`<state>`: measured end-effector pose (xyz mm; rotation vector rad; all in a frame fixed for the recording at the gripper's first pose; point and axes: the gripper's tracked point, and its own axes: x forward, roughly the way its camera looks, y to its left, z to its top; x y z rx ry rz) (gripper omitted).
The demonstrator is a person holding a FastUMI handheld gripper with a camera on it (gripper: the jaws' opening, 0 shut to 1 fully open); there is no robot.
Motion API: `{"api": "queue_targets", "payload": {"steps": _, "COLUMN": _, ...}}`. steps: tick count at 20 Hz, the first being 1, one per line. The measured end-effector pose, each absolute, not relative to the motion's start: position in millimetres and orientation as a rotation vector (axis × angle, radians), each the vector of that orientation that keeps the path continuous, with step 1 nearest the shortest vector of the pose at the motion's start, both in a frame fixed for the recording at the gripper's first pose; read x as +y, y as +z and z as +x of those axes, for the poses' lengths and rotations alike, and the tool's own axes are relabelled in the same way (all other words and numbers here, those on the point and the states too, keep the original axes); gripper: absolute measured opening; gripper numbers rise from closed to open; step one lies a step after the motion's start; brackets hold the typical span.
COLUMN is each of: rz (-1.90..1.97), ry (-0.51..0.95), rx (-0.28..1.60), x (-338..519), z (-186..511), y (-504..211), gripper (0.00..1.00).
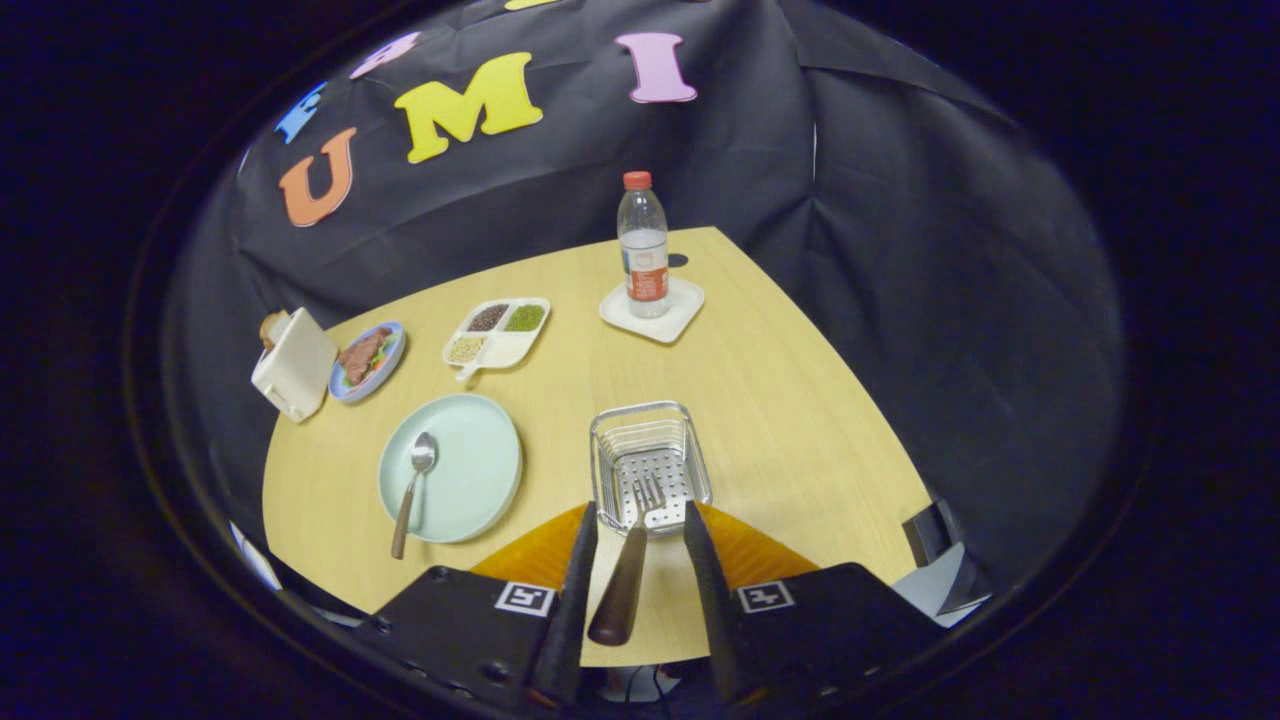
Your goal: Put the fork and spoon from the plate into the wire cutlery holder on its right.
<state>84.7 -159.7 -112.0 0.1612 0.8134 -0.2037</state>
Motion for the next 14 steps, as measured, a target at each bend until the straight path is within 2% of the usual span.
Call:
{"api": "queue_targets", "payload": {"steps": 3, "rz": 0.154, "ry": -0.2, "rx": 0.762, "x": -152, "z": 88, "y": -100, "gripper": 0.6}}
{"api": "queue_targets", "payload": {"steps": 4, "rz": 0.149, "ry": -0.196, "rx": 0.743, "x": -148, "z": 89, "y": -95, "gripper": 0.61}}
{"api": "queue_targets", "payload": {"steps": 5, "rz": 0.144, "ry": -0.192, "rx": 0.725, "x": -142, "z": 89, "y": -90, "gripper": 0.68}}
{"api": "queue_targets", "payload": {"steps": 8, "rz": 0.124, "ry": -0.178, "rx": 0.675, "x": -124, "z": 90, "y": -77, "gripper": 0.76}}
{"api": "queue_targets", "payload": {"steps": 14, "rz": 0.095, "ry": -0.12, "rx": 0.658, "x": -72, "z": 98, "y": -75, "gripper": 0.83}}
